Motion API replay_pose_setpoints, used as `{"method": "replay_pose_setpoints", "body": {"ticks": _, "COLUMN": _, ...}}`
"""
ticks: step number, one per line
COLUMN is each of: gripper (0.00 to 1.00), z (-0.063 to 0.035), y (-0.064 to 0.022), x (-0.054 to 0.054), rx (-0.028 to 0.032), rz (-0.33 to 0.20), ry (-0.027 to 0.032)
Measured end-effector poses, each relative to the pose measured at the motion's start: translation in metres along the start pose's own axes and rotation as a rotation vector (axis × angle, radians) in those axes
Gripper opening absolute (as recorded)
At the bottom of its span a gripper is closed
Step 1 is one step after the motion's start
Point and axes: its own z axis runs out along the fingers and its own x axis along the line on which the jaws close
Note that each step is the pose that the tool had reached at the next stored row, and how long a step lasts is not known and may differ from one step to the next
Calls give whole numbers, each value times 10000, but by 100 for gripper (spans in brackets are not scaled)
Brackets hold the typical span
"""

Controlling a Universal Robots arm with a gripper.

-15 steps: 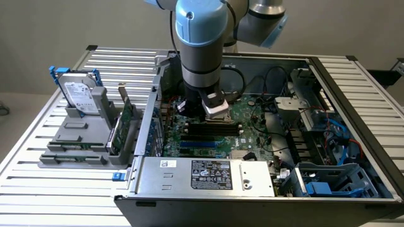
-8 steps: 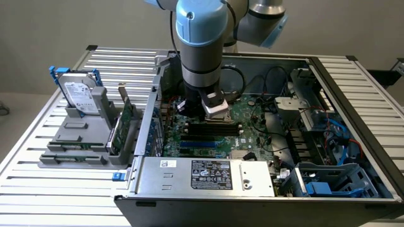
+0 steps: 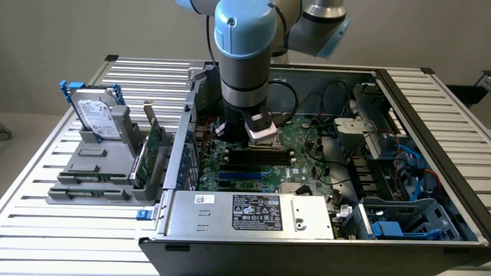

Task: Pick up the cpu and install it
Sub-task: 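Install the first cpu locking lever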

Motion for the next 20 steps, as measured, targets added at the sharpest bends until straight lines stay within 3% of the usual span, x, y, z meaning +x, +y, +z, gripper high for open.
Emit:
{"method": "replay_pose_setpoints", "body": {"ticks": 11, "gripper": 11, "z": 42, "y": -11, "x": 2, "rx": 41, "rz": 24, "ry": -104}}
{"method": "replay_pose_setpoints", "body": {"ticks": 20, "gripper": 11, "z": 58, "y": -25, "x": 7, "rx": 53, "rz": 30, "ry": -130}}
